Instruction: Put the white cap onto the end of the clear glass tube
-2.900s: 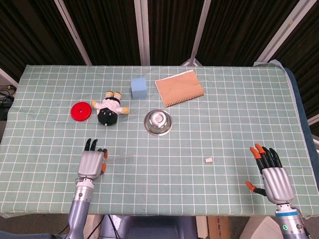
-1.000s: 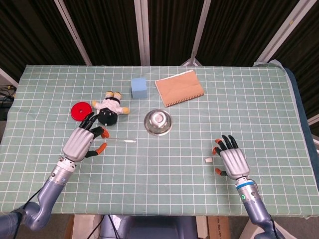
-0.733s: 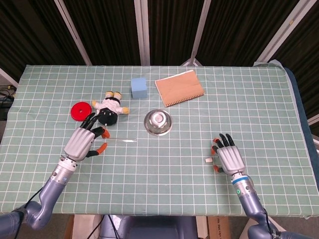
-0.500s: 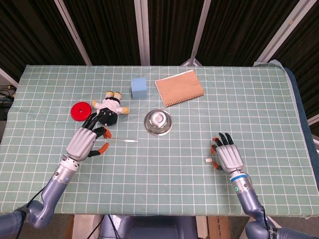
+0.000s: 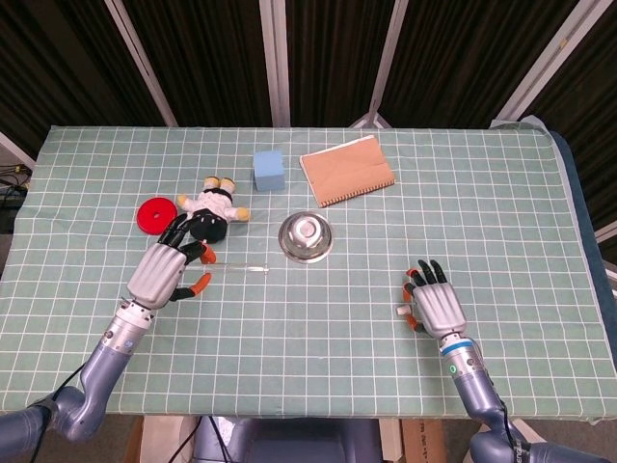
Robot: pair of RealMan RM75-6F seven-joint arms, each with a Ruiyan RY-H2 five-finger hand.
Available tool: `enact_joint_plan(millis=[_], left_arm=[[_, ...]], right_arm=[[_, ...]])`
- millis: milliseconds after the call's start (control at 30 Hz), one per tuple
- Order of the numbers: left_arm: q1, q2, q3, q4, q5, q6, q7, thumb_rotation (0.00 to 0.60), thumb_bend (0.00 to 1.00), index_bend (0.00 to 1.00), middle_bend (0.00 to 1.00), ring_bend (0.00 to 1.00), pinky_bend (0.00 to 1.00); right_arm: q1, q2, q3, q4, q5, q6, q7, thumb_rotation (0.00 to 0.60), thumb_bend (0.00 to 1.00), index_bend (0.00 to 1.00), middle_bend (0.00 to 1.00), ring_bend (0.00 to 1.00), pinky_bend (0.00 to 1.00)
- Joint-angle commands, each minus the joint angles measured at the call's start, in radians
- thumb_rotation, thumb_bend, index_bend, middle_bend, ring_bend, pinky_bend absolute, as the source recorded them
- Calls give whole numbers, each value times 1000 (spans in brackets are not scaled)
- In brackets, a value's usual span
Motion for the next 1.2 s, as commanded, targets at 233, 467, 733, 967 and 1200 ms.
enact_joint_plan(millis=[233,467,733,967,1200], left_arm=[[2,8,-5,-13,-3,7,5,600,738,541,559,99,0],[-1,13,-11,-17,-4,9,6,600,739,541,559,99,0],[3,19,-7,-22,-4,13,3,600,738,541,559,99,0],[8,26,-3,-21,-2,16,-1,600,739,541,559,99,0],[9,27,-2,-21,-2,17,-6,600,739,541,559,99,0]], right_arm=[[7,-8,-10,10,-1,3,-7,600,340,510,231,50,0],[10,-17,-17,15,18,-1,-17,600,369,510,231,50,0],[18,-26,-21,19,26,-1,-36,600,392,510,231,50,0],[22,-32,-22,26,45,-4,-52,600,435,510,231,50,0],[21,-36,-26,24,43,9,-52,600,461,534,230,50,0]])
